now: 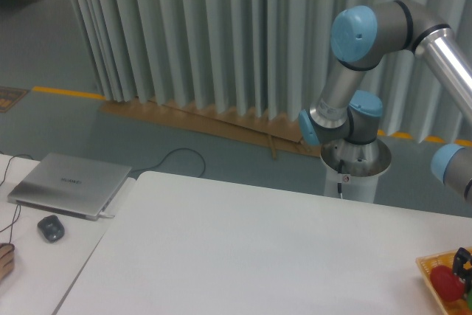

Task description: Place the green peppers in a basket

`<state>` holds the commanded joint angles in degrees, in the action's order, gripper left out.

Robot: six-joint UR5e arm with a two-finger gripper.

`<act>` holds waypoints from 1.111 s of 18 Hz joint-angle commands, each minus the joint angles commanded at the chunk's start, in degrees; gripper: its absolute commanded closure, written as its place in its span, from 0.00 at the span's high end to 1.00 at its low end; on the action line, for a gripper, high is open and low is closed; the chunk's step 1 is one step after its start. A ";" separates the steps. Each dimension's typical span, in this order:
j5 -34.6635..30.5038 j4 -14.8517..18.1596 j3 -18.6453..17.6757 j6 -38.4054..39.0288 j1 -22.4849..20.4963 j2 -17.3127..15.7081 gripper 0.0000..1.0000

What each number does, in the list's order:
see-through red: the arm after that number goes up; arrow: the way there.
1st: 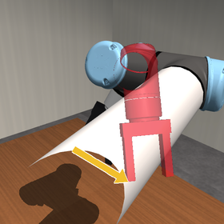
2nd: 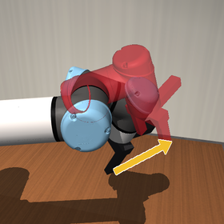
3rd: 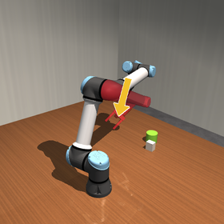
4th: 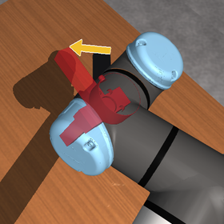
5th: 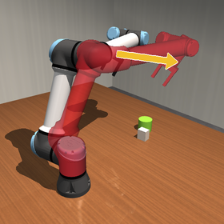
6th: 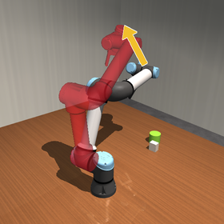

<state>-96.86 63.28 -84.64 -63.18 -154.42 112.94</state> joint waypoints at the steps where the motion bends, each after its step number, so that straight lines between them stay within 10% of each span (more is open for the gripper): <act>1: 0.00 0.00 0.00 -0.88 0.09 -0.17 1.00; 15: 0.09 1.23 -1.14 -8.62 8.17 -5.80 1.00; 20: 0.44 6.75 0.52 -9.33 10.10 -6.06 1.00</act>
<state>-96.42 70.03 -84.12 -72.51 -144.32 106.88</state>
